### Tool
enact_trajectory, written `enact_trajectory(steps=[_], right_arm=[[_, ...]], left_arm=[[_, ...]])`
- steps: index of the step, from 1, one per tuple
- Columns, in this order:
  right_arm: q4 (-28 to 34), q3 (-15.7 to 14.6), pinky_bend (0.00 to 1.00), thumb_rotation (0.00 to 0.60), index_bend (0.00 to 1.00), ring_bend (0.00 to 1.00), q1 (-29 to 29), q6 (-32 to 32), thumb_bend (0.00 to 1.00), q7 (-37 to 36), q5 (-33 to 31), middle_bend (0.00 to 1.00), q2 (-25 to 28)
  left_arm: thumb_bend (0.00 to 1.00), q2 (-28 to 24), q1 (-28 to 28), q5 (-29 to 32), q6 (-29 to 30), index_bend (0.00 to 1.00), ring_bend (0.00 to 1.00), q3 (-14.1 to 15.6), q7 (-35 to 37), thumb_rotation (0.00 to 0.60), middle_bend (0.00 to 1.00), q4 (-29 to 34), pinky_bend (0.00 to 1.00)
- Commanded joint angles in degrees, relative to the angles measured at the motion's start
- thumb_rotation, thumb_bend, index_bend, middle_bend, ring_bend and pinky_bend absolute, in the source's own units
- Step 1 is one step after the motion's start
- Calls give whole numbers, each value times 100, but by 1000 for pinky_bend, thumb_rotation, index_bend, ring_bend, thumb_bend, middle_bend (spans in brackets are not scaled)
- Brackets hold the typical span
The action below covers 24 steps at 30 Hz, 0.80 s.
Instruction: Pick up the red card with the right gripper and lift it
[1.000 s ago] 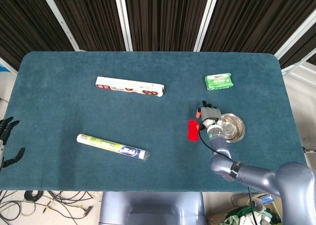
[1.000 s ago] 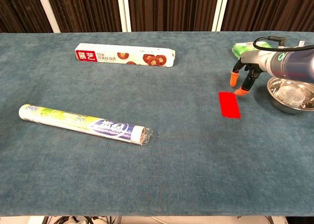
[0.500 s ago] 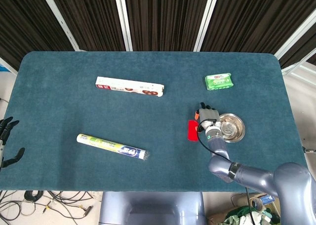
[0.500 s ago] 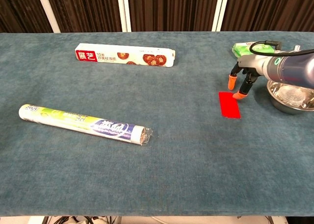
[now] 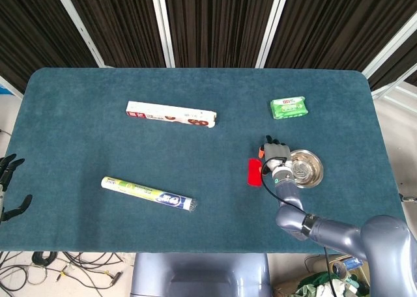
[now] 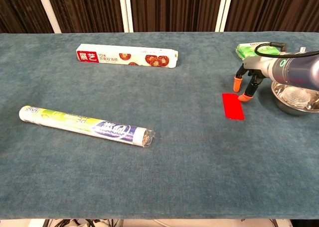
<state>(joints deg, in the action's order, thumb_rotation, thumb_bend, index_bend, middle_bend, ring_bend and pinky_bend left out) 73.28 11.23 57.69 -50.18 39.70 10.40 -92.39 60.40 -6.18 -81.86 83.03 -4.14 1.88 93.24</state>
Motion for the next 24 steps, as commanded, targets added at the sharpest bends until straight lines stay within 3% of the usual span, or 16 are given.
enact_trajectory(steps=[1, 24], right_arm=[[-7, -2, 141, 600, 432, 69, -7, 10, 265, 11, -1, 0, -3], [-3, 18, 141, 600, 461, 69, -53, 25, 264, 7, 76, 0, -94]], left_arm=[[322, -3, -1, 6, -9, 138, 46, 1, -4, 600, 62, 2, 37], [322, -12, 3, 53, -11, 138, 46, -22, -2, 600, 62, 46, 37]])
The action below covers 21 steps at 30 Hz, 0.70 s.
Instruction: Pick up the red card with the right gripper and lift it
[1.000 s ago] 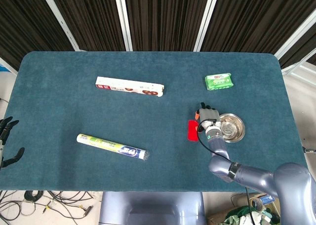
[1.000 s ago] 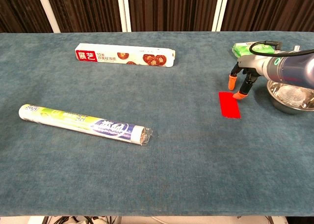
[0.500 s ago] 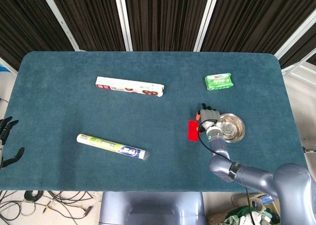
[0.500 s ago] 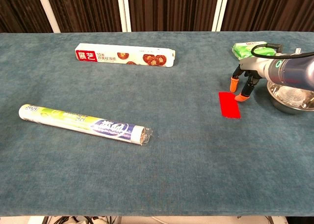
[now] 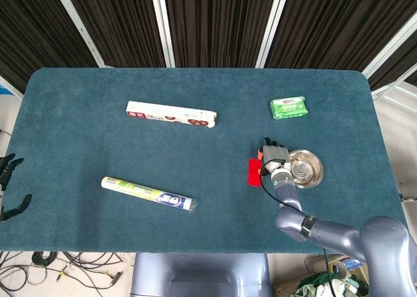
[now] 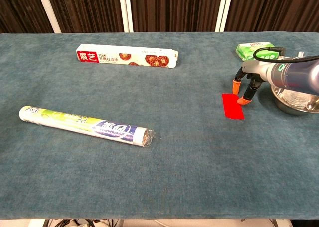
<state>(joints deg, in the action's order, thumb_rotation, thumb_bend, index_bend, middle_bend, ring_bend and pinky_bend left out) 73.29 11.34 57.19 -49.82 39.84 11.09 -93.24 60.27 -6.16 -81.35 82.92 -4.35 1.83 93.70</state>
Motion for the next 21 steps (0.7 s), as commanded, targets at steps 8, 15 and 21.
enact_trajectory(steps=[8, 15, 21], right_arm=[[-52, 42, 141, 600, 503, 73, -20, -26, 265, -35, 29, 0, -67], [-31, 57, 141, 600, 505, 73, -26, -44, 265, -16, 0, 0, -93], [0, 185, 141, 600, 505, 73, -8, -147, 265, -72, -7, 0, -123]], left_arm=[[321, 5, 5, 32, -5, 138, 46, -12, 26, 600, 62, 1, 38], [321, -5, -2, 60, -20, 138, 46, -23, -17, 600, 62, 48, 37], [322, -11, 1, 78, -17, 138, 46, -32, -23, 600, 62, 74, 37]])
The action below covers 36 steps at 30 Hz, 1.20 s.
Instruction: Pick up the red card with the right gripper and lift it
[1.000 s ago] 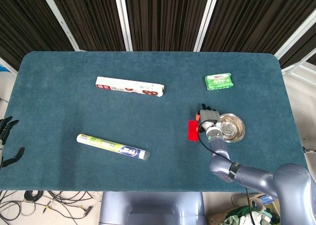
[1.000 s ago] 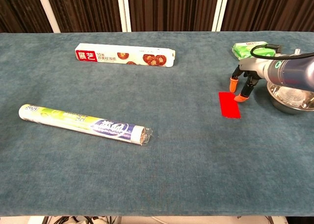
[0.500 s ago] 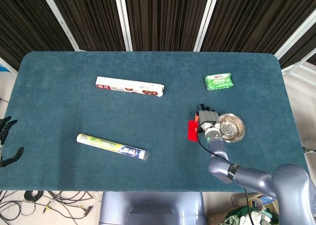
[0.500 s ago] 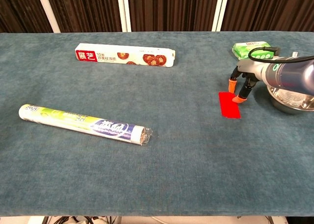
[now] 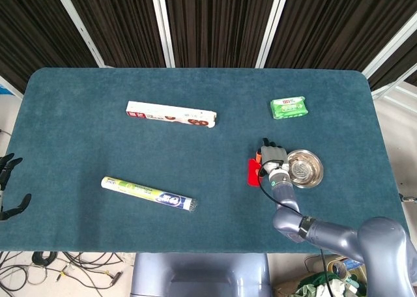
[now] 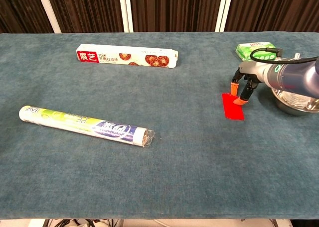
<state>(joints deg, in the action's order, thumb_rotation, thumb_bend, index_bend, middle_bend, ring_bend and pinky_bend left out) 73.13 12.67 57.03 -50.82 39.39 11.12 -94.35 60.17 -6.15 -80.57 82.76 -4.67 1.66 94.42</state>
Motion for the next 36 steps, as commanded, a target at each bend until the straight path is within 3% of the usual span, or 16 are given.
enact_trajectory(steps=[1, 12, 19, 24, 36], right_arm=[[20, 70, 141, 600, 505, 73, 13, -69, 265, -27, -20, 0, -19], [-290, 102, 141, 600, 512, 78, -1, -200, 265, 47, -105, 0, -276], [-461, 181, 141, 600, 603, 110, -43, -320, 278, -49, 80, 42, -433], [-549, 242, 141, 600, 682, 134, -94, -373, 349, -125, 165, 86, -527], [-478, 379, 141, 600, 707, 150, -218, -333, 468, -169, 254, 101, -472]], left_arm=[[322, -2, -1, 0, -3, 138, 46, 0, -11, 600, 62, 6, 37], [321, -6, 9, 34, -4, 138, 46, -11, 24, 600, 62, -6, 38], [322, -10, 9, 54, 0, 138, 46, -23, -3, 600, 62, 30, 37], [321, -12, 12, 61, -4, 138, 46, -22, 2, 600, 61, 32, 38], [322, -23, 15, 89, -35, 144, 47, -17, 7, 600, 60, 33, 37]])
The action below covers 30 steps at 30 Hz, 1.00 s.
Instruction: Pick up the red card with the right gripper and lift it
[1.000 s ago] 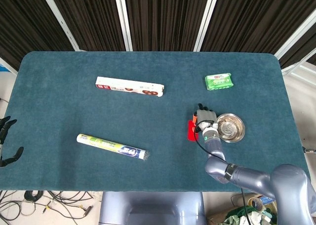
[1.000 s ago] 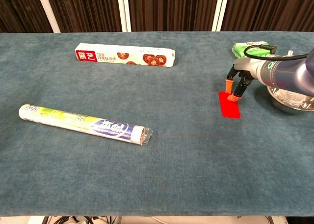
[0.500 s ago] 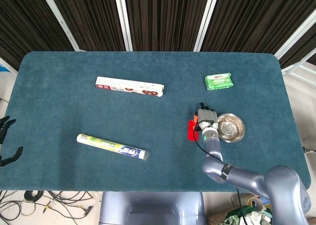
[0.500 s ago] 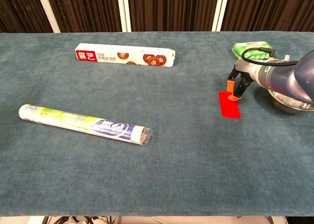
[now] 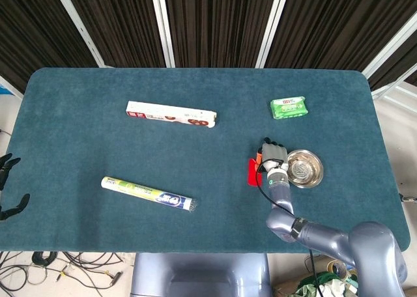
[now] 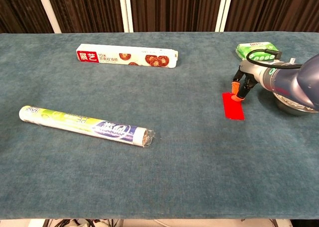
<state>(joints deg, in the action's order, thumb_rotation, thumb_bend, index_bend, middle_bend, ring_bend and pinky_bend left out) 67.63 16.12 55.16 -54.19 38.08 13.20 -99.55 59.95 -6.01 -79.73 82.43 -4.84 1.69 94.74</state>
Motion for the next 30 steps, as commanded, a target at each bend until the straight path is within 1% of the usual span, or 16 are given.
enact_trajectory(steps=[1, 8, 14, 21, 25, 29, 30], right_arm=[[111, 47, 141, 600, 708, 150, -47, -2, 473, -58, 70, 101, 72], [414, 68, 141, 600, 710, 150, -187, -14, 494, -163, 197, 101, 245], [895, 48, 141, 600, 711, 150, -359, 17, 506, -363, 434, 103, 466], [1704, -44, 141, 600, 712, 150, -620, -85, 510, -658, 916, 102, 810], [2279, -82, 141, 600, 712, 150, -817, -195, 510, -907, 1306, 103, 1076], [2906, -147, 141, 600, 712, 150, -1030, -451, 510, -1083, 1683, 102, 1361], [3141, -163, 141, 600, 712, 150, -1099, -519, 510, -1139, 1792, 102, 1471]], left_arm=[[321, -2, 1, 6, -4, 145, 47, -1, 6, 600, 60, 1, 37], [321, 3, 6, -3, 11, 145, 46, -3, 11, 600, 60, 2, 38], [322, -3, 9, 10, 2, 145, 47, -6, 41, 600, 60, 18, 38], [322, 0, 10, 10, 9, 145, 47, -11, 39, 600, 60, 19, 37], [322, 10, 15, -4, 27, 145, 46, -11, 39, 600, 61, 7, 37], [322, 15, 15, -12, 31, 145, 46, -9, 26, 600, 61, 5, 37], [322, 16, 15, -13, 32, 145, 46, -8, 20, 600, 61, 6, 37]])
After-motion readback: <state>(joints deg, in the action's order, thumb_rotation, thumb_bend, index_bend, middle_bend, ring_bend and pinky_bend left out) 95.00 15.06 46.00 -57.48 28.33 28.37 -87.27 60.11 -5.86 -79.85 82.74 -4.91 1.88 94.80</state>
